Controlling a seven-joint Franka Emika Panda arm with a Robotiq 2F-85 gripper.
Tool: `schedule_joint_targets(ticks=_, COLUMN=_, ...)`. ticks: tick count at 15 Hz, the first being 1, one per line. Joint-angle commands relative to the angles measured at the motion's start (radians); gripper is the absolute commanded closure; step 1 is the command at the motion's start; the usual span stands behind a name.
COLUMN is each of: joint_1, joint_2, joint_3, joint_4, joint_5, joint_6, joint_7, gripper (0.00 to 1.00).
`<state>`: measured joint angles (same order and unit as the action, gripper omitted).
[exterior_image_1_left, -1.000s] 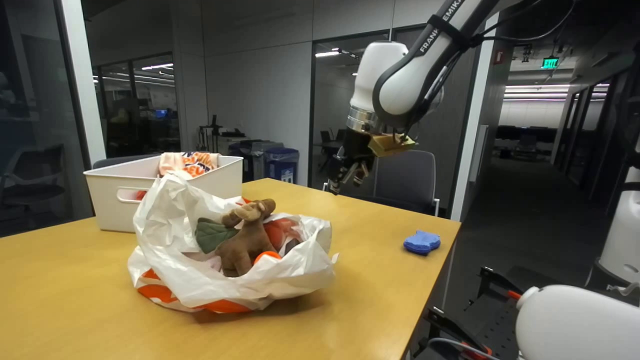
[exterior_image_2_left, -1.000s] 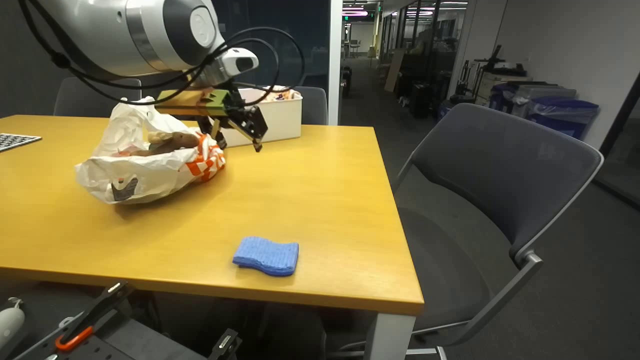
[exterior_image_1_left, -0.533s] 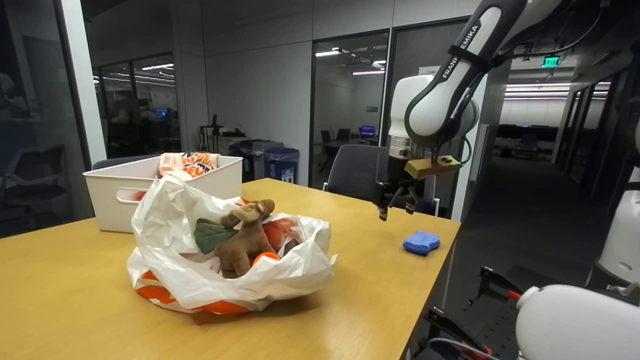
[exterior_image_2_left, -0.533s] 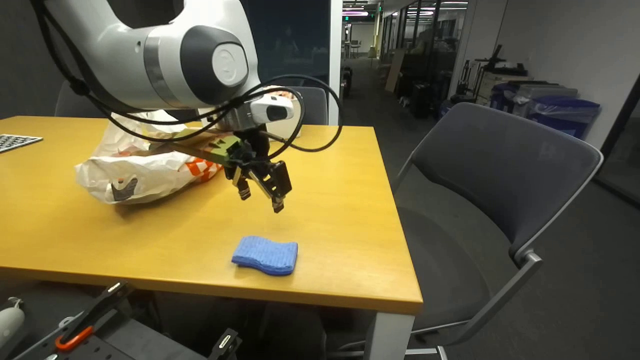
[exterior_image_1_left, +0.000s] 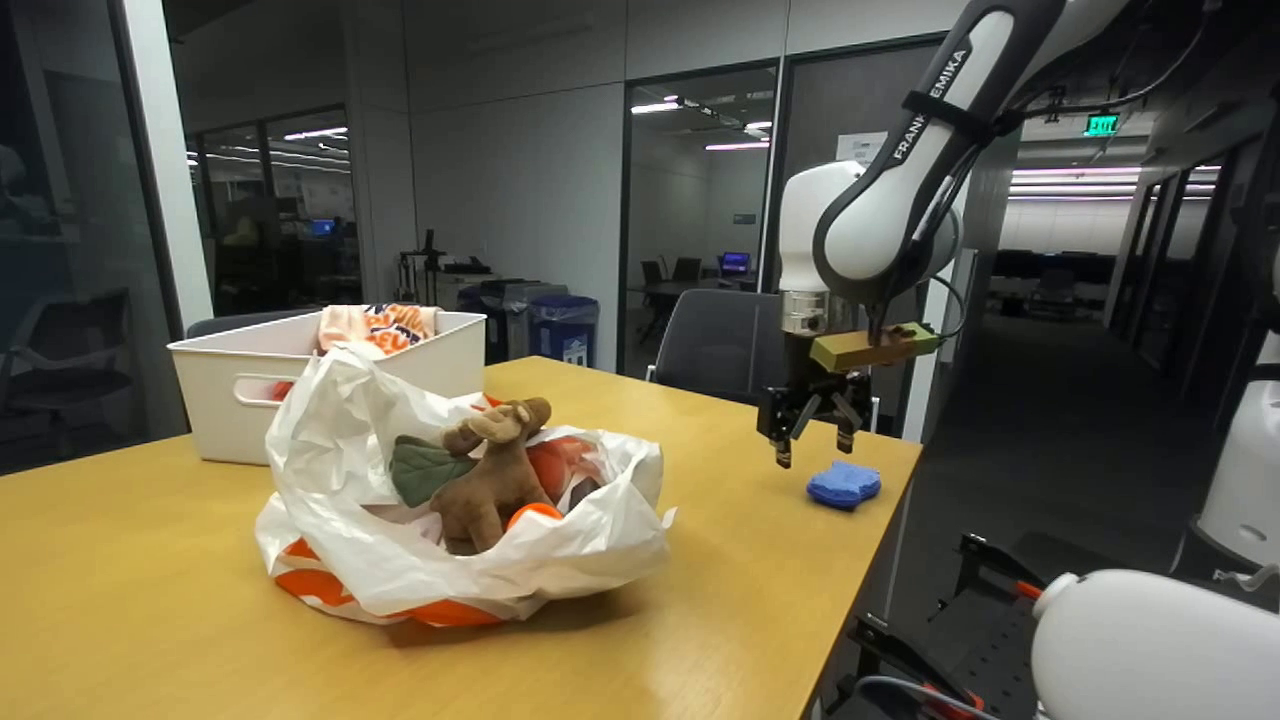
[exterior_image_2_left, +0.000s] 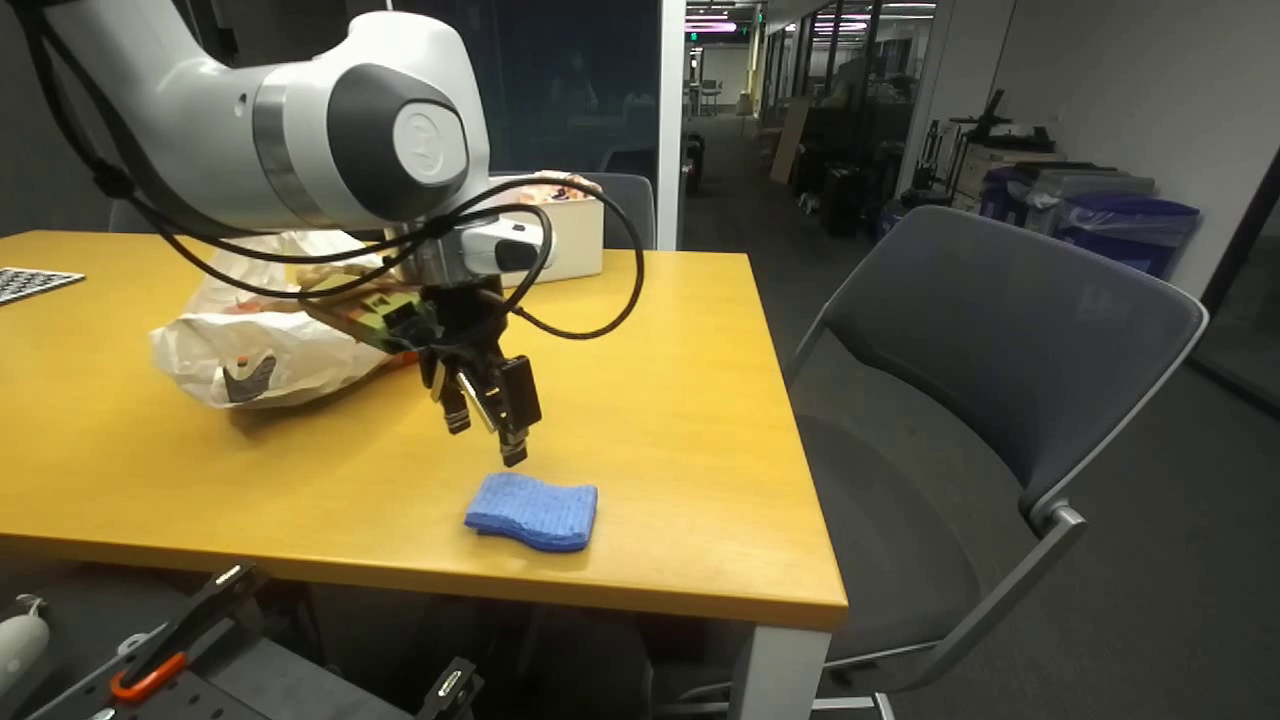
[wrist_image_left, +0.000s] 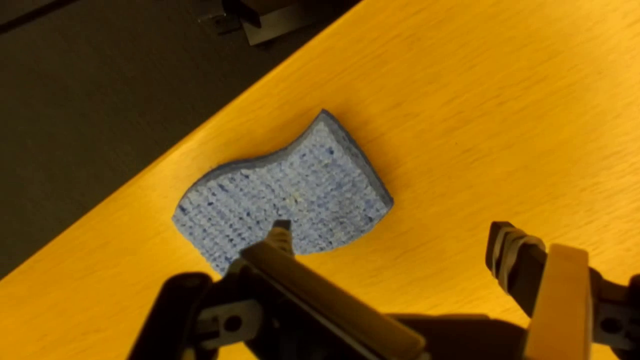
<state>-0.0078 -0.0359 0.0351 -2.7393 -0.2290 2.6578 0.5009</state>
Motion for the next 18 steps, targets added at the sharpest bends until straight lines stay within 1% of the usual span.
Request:
schedule_joint_targets(ticks=1, joint_1=-0.003, joint_2=0.011, joint_3=0.003, joint_4=-0.004, joint_5=-0.071, joint_6=-0.018, joint_7=0.08, gripper=0.0)
schedule_joint_targets(ticks=2, joint_1=-0.002, joint_2=0.027, joint_3=0.001, joint_4=-0.001, joint_5=-0.092, joint_6=-0.01, joint_7=0.093, gripper=0.0)
schedule_joint_targets(ticks=3, joint_1=0.002, joint_2=0.041, joint_3=0.0, joint_4=0.002, joint_5=-0.086, joint_6=-0.011, joint_7=0.088, gripper=0.0)
schedule_joint_targets(ticks=7, joint_1=0.01, joint_2=0.103, joint_3=-0.021, joint_4=0.022, joint_5=-0.158, joint_6=-0.003, joint_7=0.139, gripper=0.0)
schedule_joint_targets(ticks=12, joint_1=0.03, joint_2=0.151, joint_3=-0.067, joint_4=0.044, joint_5=-0.281, joint_6=0.017, joint_7=0.198, gripper=0.0)
schedule_joint_targets(ticks=13, joint_1=0.033, joint_2=0.16, joint_3=-0.073, joint_4=0.048, joint_5=-0.288, joint_6=0.025, joint_7=0.2, gripper=0.25)
schedule_joint_targets(ticks=14, joint_1=0.038, joint_2=0.165, joint_3=-0.076, joint_4=0.05, joint_5=-0.289, joint_6=0.03, joint_7=0.197, gripper=0.27)
schedule_joint_targets(ticks=16, joint_1=0.049, joint_2=0.173, joint_3=-0.083, joint_4=0.055, joint_5=-0.293, joint_6=0.039, joint_7=0.202, gripper=0.42)
schedule_joint_targets(ticks=17, joint_1=0.053, joint_2=0.172, joint_3=-0.085, joint_4=0.057, joint_5=-0.294, joint_6=0.04, joint_7=0.2, gripper=0.51)
schedule_joint_targets(ticks=18, joint_1=0.056, joint_2=0.17, joint_3=-0.085, joint_4=0.059, joint_5=-0.289, joint_6=0.042, joint_7=0.197, gripper=0.57)
